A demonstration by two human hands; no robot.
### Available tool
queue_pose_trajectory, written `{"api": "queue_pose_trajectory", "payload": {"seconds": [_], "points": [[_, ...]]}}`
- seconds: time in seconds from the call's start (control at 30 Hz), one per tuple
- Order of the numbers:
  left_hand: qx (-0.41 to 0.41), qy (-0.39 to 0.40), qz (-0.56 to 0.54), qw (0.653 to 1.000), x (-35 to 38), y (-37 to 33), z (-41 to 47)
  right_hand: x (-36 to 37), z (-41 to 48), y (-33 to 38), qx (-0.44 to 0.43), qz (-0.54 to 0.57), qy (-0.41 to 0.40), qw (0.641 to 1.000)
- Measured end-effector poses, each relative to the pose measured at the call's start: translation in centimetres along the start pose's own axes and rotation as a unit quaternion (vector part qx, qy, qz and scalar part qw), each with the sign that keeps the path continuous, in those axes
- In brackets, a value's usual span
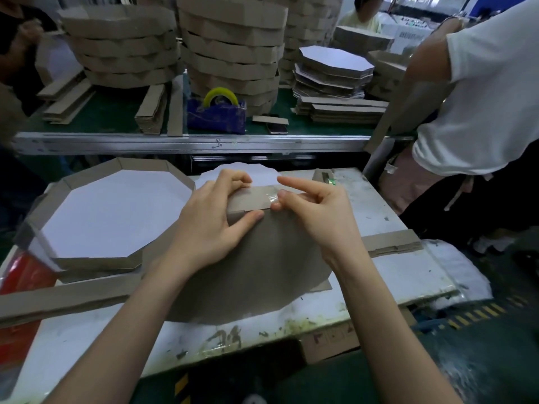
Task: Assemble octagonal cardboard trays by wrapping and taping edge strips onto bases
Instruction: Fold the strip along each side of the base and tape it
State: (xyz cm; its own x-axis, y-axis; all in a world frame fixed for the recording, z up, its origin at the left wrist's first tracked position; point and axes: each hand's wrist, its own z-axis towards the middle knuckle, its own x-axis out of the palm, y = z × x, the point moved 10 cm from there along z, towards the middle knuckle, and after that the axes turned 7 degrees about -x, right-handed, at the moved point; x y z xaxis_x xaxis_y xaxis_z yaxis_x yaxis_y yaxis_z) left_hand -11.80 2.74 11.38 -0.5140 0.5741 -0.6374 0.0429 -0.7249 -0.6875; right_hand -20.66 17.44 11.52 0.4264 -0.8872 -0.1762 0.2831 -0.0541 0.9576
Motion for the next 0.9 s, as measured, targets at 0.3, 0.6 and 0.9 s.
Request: {"api": "queue_pose_trajectory", "payload": {"seconds": [0.3,0.6,0.9], "points": [[0.093,0.022,0.103,0.99,0.1,-2.3,-0.9,0.2,-2.7,-1.2,0.005,0.028,-0.03,0.999],[0.057,0.072,0.199,0.976,1.1,-1.1,-0.3,0.6,-3.2,-2.3,0.027,0.02,-0.011,0.999],[0.07,0.09,0.227,0.967,2.0,-2.6,0.0,0.9,-3.4,-3.0,-0.019,0.088,-0.01,0.996]]}}
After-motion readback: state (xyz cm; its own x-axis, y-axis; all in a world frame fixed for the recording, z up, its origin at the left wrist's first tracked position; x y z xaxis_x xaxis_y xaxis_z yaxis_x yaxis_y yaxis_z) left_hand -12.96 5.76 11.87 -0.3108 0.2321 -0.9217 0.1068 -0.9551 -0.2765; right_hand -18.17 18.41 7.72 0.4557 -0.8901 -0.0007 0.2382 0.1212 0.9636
